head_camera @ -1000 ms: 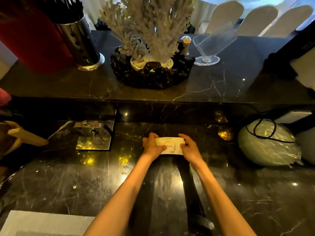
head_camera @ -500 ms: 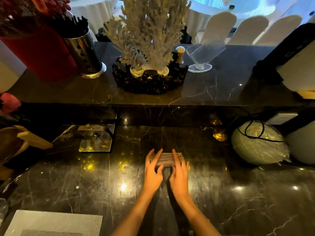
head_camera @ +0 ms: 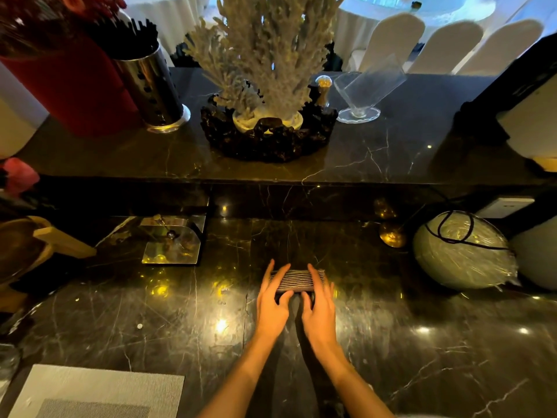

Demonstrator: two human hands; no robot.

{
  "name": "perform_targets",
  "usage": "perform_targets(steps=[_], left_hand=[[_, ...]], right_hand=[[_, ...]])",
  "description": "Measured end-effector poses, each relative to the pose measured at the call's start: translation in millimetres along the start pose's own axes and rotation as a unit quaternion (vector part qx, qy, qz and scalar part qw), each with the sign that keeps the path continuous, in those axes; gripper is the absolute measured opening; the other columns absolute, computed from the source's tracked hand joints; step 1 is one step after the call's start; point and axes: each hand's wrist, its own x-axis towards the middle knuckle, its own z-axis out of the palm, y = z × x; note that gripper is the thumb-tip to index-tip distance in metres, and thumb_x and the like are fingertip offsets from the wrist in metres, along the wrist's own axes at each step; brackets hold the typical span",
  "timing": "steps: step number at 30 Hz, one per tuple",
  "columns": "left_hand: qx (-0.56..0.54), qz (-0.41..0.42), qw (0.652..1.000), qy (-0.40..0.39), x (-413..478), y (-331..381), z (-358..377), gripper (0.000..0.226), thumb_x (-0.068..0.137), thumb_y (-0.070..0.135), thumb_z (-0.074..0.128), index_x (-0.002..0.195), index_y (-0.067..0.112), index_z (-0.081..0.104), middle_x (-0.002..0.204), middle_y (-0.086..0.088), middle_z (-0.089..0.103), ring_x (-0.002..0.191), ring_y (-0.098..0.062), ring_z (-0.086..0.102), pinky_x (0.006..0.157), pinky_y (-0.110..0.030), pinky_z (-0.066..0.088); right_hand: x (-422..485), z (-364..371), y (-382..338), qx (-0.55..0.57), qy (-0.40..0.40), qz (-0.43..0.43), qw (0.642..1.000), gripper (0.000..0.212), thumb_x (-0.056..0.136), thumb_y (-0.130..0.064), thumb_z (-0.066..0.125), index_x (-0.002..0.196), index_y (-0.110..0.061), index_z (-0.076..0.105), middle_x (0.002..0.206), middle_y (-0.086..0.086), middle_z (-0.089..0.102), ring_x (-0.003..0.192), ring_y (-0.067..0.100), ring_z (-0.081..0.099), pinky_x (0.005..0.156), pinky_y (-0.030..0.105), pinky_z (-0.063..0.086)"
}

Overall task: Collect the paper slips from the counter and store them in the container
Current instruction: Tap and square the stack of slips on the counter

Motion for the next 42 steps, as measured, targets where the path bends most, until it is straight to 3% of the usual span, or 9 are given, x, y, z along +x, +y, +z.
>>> perform_targets(steps=[4,10,16,22,27,30,34,38,42], left_hand=[[0.023,0.016,1.0,-0.013,0,-1,-7,0.056,0.087,-0.003,0.062,0.13,0.032,0.055,0.15,0.006,0.037,0.131,0.003,0.04,0.1,0.003,0.032],[0.035,0.013,0.999,-0.011,4,2,-3,0.045,0.086,-0.006,0.059,0.125,0.015,0.06,0.127,-0.005,0.049,0.115,-0.006,0.049,0.104,-0.031,0.046],[0.041,0.016,0.999,-0.013,11,9,-5,0.046,0.087,-0.003,0.061,0.129,0.015,0.058,0.126,-0.009,0.049,0.116,-0.02,0.053,0.1,-0.031,0.047],[-0.004,0.057,0.998,0.031,-4,14,-6,0.06,0.088,0.001,0.06,0.133,0.039,0.05,0.128,0.012,0.041,0.12,0.005,0.045,0.095,-0.001,0.039],[0.001,0.004,1.0,-0.018,-16,4,-7,0.064,0.089,-0.008,0.055,0.137,0.034,0.045,0.14,-0.004,0.039,0.133,-0.014,0.041,0.111,-0.027,0.041],[-0.016,0.032,0.999,0.0,-16,4,-10,0.07,0.088,-0.008,0.054,0.136,0.041,0.045,0.143,0.003,0.038,0.138,-0.007,0.034,0.112,-0.012,0.033],[0.052,0.008,0.998,-0.032,-25,1,-9,0.064,0.089,-0.005,0.056,0.145,0.023,0.039,0.15,0.001,0.037,0.148,-0.014,0.021,0.125,-0.045,0.006],[0.042,0.022,0.999,-0.018,-33,-2,-10,0.065,0.091,0.0,0.056,0.146,0.029,0.036,0.155,0.007,0.032,0.149,-0.001,0.013,0.124,-0.039,-0.004],[0.08,0.002,0.996,-0.04,-45,-3,-14,0.063,0.094,-0.003,0.052,0.144,0.031,0.034,0.155,0.004,0.031,0.151,-0.01,0.011,0.125,-0.038,-0.005]], right_hand=[[2,1,-1,-0.034,0.019,-0.014,0.999,0.051,0.093,0.0,0.054,0.14,-0.018,0.044,0.153,-0.006,0.031,0.149,0.02,0.021,0.124,0.046,0.004],[0,1,-6,-0.016,0.008,0.021,1.0,0.055,0.092,0.002,0.053,0.14,-0.023,0.043,0.146,0.006,0.04,0.137,0.03,0.039,0.104,0.053,0.045],[8,-3,-20,-0.044,-0.032,0.041,0.998,0.067,0.095,-0.007,0.053,0.148,-0.04,0.028,0.148,0.004,0.035,0.141,0.03,0.035,0.103,0.051,0.047],[-1,-12,-27,-0.018,0.036,-0.021,0.999,0.075,0.093,-0.001,0.052,0.148,-0.045,0.027,0.148,-0.008,0.028,0.136,0.028,0.042,0.097,0.049,0.054],[-13,-6,-20,-0.051,-0.037,0.022,0.998,0.07,0.095,-0.002,0.051,0.15,-0.037,0.024,0.151,0.005,0.034,0.143,0.029,0.033,0.106,0.05,0.045],[-19,-9,-19,-0.028,-0.004,0.008,1.0,0.07,0.096,-0.003,0.048,0.149,-0.044,0.025,0.15,-0.003,0.035,0.14,0.028,0.039,0.097,0.048,0.053],[-28,-8,-13,-0.066,-0.028,0.004,0.997,0.065,0.098,-0.002,0.046,0.151,-0.034,0.028,0.152,-0.001,0.038,0.143,0.02,0.034,0.113,0.047,0.038],[-34,-8,-6,-0.064,-0.016,-0.006,0.998,0.068,0.097,-0.003,0.046,0.151,-0.038,0.026,0.152,-0.007,0.038,0.143,0.013,0.034,0.121,0.043,0.026],[-44,-9,-4,-0.094,-0.054,0.017,0.994,0.069,0.098,-0.007,0.049,0.15,-0.043,0.022,0.155,-0.008,0.032,0.145,0.017,0.03,0.116,0.043,0.035]])
